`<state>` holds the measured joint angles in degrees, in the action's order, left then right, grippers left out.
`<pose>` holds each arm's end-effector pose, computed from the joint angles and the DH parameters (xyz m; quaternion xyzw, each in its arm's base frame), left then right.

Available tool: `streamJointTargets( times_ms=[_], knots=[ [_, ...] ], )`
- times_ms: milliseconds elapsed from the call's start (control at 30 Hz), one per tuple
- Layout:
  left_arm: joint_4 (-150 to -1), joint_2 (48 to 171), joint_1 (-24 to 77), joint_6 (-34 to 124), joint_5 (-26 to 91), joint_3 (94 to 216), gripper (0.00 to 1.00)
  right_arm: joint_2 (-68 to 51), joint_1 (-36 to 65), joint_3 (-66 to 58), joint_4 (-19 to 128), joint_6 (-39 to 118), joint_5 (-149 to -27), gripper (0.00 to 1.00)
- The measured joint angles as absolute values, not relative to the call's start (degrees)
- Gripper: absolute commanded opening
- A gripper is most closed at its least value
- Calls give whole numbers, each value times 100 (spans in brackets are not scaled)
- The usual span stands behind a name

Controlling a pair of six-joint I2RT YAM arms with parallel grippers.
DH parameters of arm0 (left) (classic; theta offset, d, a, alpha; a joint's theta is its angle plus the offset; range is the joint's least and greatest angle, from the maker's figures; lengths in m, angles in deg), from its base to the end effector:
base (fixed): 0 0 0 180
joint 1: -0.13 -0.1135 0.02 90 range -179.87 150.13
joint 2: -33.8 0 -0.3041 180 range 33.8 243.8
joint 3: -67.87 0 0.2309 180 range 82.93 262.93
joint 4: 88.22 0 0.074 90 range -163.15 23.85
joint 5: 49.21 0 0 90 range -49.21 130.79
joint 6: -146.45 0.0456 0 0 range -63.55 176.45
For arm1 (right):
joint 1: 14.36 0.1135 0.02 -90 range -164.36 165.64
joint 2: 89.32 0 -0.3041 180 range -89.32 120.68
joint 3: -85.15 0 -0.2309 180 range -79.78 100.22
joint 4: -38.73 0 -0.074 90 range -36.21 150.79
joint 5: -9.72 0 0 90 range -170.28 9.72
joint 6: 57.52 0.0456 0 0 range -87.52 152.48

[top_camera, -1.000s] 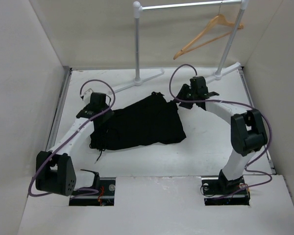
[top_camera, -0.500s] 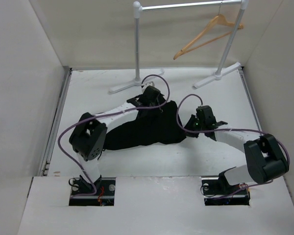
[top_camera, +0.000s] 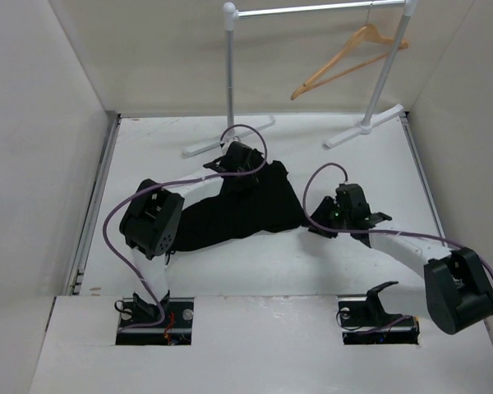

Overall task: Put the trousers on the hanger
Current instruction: Fold the trousers at the center of the board, then pick up the hanger from the clothesline.

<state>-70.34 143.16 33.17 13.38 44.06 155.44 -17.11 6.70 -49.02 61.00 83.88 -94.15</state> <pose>0.3595 -0.2307 0.2384 -0.0912 0.9002 -0.2417 0.3506 0.1940 0.0864 0.2117 0.2019 0.9075 0.2983 0.2160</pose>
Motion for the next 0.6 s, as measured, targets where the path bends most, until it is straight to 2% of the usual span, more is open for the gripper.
streamJointTargets(
  times_ms=[67,133,167,200,300,400,467,600],
  knots=[
    [-7015,14069,3354,1331,4401,15474,35,-1982,668,-4679,6414,8366,-9404,50],
    [-6991,13755,3398,1329,4401,15426,37,-2185,668,-4262,6723,8325,-9382,52],
    [-6991,13562,3426,1318,4403,15411,37,-2238,665,-4008,6827,8283,-9373,49],
    [-7002,13368,3463,1314,4403,15393,38,-2258,652,-3687,6897,8233,-9366,42],
    [-7061,12854,3551,1301,4403,15343,34,-2072,517,-2461,6994,8069,-9358,15],
    [-7072,12572,3592,1263,4386,15249,19,-1471,292,-946,6921,7890,-9340,10],
    [-7034,12546,3559,1266,4388,15153,12,-942,156,79,6832,7735,-9262,15],
    [-6851,12498,3435,1292,4403,14727,12,271,-106,2007,6810,7466,-9034,45]
  ],
)
